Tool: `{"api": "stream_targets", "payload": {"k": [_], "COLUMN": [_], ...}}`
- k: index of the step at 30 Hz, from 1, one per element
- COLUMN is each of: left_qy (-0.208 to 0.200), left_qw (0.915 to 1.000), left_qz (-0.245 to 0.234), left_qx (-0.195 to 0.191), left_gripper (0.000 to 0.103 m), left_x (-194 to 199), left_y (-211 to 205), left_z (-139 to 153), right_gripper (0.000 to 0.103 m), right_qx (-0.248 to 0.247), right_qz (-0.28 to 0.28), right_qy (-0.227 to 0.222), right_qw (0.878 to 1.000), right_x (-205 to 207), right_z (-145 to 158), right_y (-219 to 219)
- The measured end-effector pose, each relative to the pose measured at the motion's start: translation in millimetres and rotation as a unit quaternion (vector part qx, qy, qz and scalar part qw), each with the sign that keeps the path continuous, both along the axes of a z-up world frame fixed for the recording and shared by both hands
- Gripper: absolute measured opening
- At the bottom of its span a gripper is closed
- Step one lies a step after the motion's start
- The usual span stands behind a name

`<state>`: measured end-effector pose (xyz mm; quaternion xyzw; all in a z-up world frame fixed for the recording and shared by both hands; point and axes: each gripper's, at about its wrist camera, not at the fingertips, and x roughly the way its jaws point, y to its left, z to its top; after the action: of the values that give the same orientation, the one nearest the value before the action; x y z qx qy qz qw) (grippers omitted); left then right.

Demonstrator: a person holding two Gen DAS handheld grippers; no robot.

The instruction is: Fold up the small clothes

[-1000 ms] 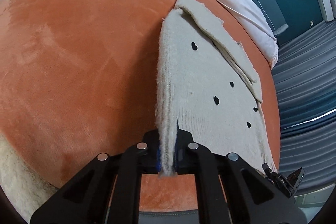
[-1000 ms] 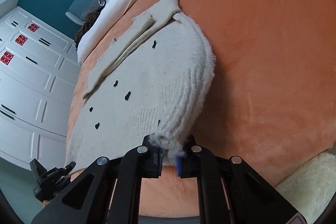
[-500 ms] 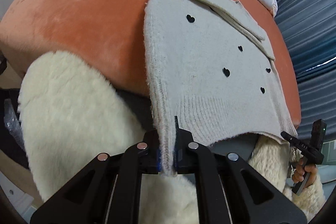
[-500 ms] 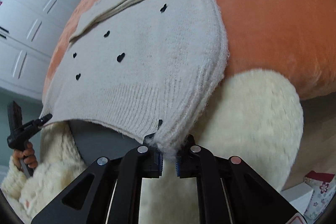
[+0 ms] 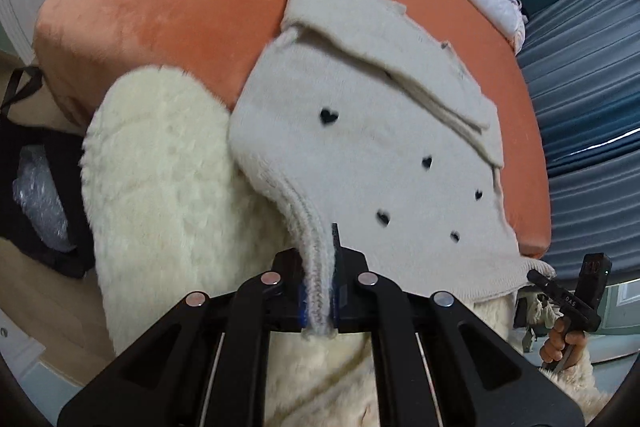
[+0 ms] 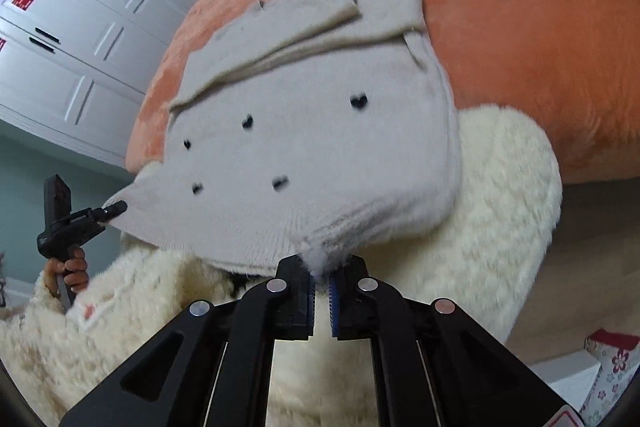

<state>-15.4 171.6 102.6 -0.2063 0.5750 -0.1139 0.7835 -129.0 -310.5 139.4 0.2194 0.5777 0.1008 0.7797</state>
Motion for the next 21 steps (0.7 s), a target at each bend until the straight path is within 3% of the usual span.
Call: {"api": "stream_targets", "payload": {"k": [4, 8, 12, 15, 21], "left_qy": [-0.068, -0.087, -0.086, -0.089, -0.089], "left_qw": [0.9976, 0.9946, 0.9941, 0.9936, 0.9923], "left_qz": [0.01, 0.052, 0.064, 0.07, 0.086], "left_qx": [0.007, -0.022, -0.017, 0.003, -0.004], "left_gripper": [0.007, 0.007, 0.007, 0.008, 0.008], "left_x": [62.1, 113.0, 139.9, 148.5, 131.4], "left_y": [-10.9, -10.0, -9.3, -15.1, -14.3], "left_z": [8.5, 0.1, -25.1, -43.3, -55.2], "right_gripper": [0.005, 0.005, 0.005, 0.005, 0.005], "right_qx": [0.004, 0.038, 0.046, 0.027, 0.045], "right_qz": [-0.04, -0.116, -0.162, -0.174, -0.194], "right_qy": [-0.078, -0.11, -0.104, -0.084, -0.075], "right_qw": [0.996, 0.986, 0.98, 0.981, 0.977], "right_x": [61.7, 114.3, 141.3, 146.5, 132.7], "right_z": [2.5, -20.3, -53.1, -74.8, -86.9], "right_y": [-6.7, -15.7, -20.9, -15.0, -9.7]}}
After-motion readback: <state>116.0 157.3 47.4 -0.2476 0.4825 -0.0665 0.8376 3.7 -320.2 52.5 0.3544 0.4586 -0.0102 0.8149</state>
